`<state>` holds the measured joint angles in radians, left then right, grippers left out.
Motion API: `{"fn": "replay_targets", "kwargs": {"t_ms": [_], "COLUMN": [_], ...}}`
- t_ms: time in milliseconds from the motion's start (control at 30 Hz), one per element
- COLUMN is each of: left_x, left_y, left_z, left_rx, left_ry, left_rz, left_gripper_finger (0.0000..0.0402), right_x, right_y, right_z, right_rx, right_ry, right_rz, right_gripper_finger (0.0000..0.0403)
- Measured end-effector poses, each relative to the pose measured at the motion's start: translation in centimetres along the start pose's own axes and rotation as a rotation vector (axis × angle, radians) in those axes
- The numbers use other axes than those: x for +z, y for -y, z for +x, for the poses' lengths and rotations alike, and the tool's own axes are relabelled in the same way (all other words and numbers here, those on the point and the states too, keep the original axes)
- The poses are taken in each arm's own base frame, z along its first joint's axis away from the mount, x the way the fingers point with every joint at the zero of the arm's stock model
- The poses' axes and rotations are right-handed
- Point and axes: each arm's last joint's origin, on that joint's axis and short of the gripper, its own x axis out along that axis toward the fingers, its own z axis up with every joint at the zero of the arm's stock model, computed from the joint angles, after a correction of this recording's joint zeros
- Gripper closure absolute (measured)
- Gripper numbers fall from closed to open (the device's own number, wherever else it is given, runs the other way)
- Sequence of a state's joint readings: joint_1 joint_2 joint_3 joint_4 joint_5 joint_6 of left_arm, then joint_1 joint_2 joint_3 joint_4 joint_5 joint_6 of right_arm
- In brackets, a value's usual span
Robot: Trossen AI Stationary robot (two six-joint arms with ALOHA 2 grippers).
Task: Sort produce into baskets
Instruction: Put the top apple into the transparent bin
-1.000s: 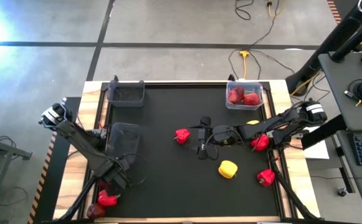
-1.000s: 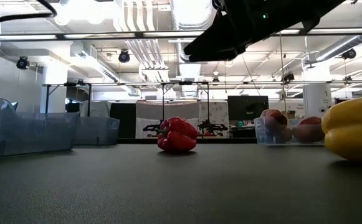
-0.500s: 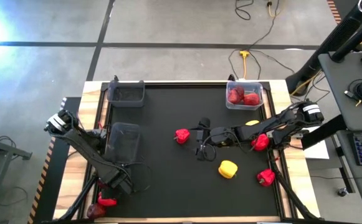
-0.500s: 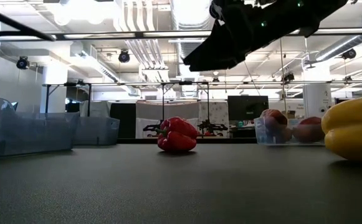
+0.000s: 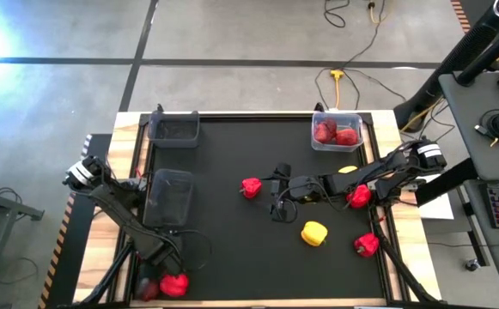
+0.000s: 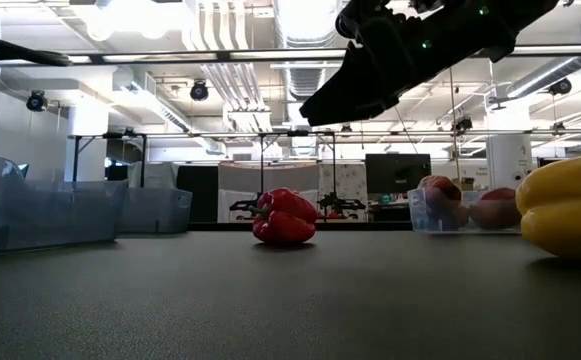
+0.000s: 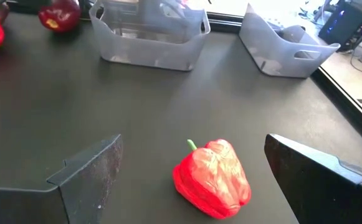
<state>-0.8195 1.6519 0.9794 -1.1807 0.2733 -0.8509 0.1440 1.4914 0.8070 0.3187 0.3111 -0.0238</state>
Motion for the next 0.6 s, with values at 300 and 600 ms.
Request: {"fn": "replay_targets", "kwargs": {"t_ms": [300,600], "left_x": [0.2,0.32], "left_y": [0.22,0.61], "left_z": [0.26,-0.04], "left_rx": [-0.002,0.008], "left_ry": [-0.001,0.002], "left_rz": [-0.031,-0.082], "left_gripper_finger": [0.0128,0.0164], "right_x": [0.01,0.01], "right_y": [0.0,0.01], "right_z": [-0.01,-0.02], "right_rx": [0.0,0.0], "right_ry": [0.0,0.0], "right_rz": [-0.002,-0.002], "right_gripper_finger": [0.0019,0.0019]}}
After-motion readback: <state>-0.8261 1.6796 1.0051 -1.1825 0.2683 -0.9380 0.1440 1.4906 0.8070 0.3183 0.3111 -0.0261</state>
